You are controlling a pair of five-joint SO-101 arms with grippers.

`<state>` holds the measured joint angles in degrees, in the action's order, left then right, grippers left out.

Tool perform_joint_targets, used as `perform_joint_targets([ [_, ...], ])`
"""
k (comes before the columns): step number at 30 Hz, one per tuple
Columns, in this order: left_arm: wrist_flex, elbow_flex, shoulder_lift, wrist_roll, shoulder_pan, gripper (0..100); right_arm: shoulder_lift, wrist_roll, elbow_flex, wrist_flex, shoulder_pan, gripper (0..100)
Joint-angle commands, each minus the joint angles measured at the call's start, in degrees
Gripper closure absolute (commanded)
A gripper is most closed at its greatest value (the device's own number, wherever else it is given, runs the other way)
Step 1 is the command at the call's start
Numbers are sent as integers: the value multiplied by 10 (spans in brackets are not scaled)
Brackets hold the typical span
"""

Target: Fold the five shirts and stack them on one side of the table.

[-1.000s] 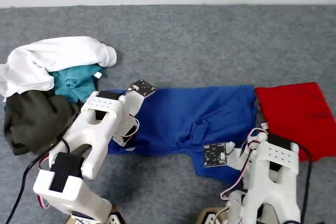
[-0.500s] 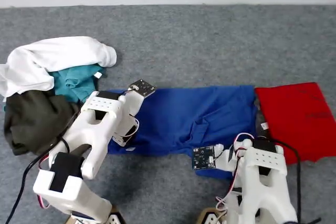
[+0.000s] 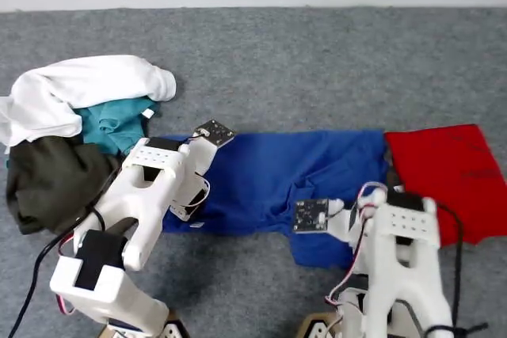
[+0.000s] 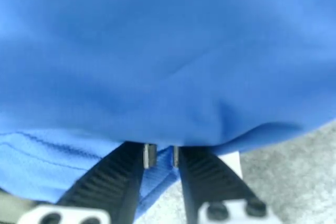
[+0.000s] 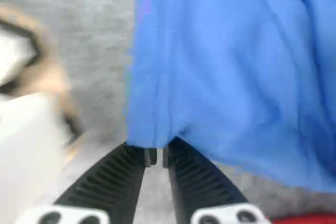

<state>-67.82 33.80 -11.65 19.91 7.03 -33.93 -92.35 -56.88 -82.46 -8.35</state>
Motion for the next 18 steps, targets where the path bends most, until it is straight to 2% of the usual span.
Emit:
perform_joint_targets([
  [1,4,21,-11,0,-11,927,-19,10,114,-156,7,926],
  [4,3,21,-11,0,-11,927,-36,10,105,-131,18,892],
  [11,3,21,-11,0,-11,927,-37,12,-55,51,20,876],
  [18,3,21,-11,0,-11,927,-38,11,-98,59,20,832],
])
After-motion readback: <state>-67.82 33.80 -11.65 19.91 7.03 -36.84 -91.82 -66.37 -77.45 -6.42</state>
